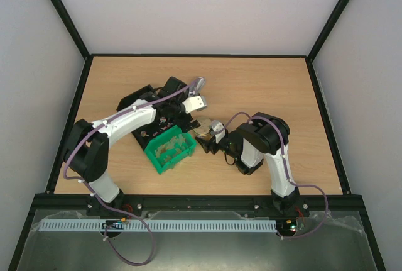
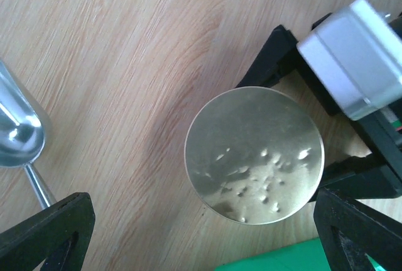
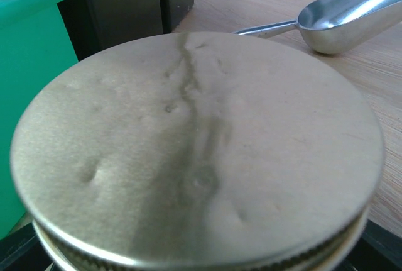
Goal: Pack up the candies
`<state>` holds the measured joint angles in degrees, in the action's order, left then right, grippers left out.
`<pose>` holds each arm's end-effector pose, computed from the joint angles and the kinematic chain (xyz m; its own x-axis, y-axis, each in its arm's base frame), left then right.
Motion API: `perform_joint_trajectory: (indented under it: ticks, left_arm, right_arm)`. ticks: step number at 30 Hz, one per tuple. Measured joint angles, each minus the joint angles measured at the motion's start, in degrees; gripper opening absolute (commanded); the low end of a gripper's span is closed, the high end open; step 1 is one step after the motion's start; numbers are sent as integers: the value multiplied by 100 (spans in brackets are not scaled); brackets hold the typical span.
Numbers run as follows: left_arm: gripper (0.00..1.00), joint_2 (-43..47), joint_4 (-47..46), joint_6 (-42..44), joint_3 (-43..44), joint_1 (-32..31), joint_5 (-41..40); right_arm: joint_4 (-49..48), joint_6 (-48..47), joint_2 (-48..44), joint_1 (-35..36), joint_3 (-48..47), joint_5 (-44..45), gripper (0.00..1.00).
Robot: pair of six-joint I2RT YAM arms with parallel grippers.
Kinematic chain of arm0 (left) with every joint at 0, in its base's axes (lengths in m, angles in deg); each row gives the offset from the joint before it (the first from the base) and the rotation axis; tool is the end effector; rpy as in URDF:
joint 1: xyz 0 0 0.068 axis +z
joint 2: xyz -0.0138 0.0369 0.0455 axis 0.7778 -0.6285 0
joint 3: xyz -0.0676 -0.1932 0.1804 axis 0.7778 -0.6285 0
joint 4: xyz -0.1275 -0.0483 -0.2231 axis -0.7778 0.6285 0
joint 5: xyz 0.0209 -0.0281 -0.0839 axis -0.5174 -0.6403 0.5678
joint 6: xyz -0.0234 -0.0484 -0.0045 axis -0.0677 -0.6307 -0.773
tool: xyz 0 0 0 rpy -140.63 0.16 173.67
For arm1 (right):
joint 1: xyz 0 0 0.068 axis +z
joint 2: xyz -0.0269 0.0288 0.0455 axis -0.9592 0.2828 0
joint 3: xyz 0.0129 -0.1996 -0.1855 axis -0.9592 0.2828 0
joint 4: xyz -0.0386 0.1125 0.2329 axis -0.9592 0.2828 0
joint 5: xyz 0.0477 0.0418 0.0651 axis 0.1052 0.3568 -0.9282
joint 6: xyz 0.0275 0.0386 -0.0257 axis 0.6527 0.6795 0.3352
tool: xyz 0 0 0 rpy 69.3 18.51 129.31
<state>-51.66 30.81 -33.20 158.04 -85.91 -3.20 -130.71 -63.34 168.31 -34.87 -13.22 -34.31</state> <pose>0.2895 -0.2142 0.2449 -0.1759 0.7154 -0.6762 0.9206 0.3629 0.1444 0.2195 0.1827 0.0763 0.0026 -0.0619 -0.9981 -0.7356 0.6760 -0.0439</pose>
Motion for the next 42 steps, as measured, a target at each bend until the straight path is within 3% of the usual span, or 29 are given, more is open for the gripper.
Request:
perform_joint_trajectory:
  ticks: [9,14,31,37,42]
  left_arm:
    - [99,-332,192,101,92,0,-590]
    - [99,-671,518,225,562,0,-957]
    - [99,-957,1506,1342,879,-50,-1982]
    - [99,-737,1672,1580,461,-2,-1974]
    - [99,-136,1213,1362,39,411,-1097]
  right_arm:
    - [-13,37,-13,7,28,127,82]
    - [-15,50,-13,7,28,164,82]
    - [-20,70,-13,22,31,238,82]
    - [-20,66,-13,22,31,201,82]
    - [-24,42,-13,20,37,76,82]
